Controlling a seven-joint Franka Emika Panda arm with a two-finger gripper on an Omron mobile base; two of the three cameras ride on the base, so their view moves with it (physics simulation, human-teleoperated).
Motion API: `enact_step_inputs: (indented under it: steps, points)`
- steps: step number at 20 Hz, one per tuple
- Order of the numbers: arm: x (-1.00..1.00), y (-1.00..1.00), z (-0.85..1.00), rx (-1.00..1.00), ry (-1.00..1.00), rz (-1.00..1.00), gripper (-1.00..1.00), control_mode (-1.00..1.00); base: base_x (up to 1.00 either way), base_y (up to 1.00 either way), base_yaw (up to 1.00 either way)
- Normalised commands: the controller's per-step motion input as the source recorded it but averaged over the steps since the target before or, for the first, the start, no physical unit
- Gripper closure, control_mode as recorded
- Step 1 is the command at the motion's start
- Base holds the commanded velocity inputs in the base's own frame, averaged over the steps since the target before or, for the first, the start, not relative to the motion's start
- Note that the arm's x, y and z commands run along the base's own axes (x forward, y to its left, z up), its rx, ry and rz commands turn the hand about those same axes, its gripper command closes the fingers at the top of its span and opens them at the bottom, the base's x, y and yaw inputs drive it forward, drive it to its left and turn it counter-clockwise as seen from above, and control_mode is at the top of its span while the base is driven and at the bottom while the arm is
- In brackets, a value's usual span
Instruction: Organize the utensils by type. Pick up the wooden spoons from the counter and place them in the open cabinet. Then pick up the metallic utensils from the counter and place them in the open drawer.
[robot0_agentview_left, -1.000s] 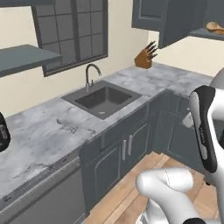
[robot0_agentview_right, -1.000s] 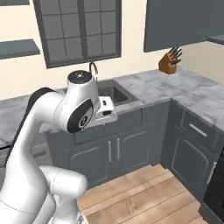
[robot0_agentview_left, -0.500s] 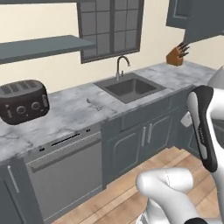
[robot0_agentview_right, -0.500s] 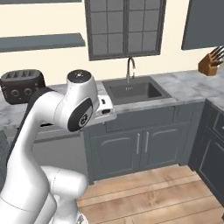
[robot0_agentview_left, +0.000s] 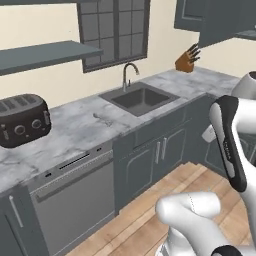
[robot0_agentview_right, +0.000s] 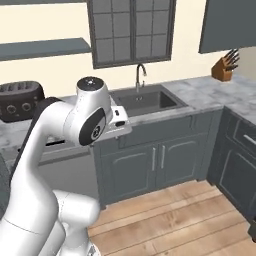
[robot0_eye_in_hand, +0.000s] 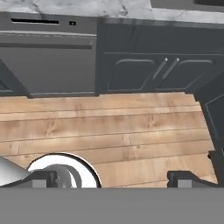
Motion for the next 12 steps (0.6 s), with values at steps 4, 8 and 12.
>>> enact_step_inputs:
  steps: [4,8,12]
  points:
    - [0.00,0.00,0.00,0.00,0.00,0.00,-1.00,1.00,0.06,0.65,0.03]
    - [0.00,0.00,0.00,0.00,0.00,0.00,-1.00,1.00,0.32,0.35,0.52]
    - [0.00,0.00,0.00,0.00,0.00,0.00,-1.00,1.00,0.57,-0.01,0.64]
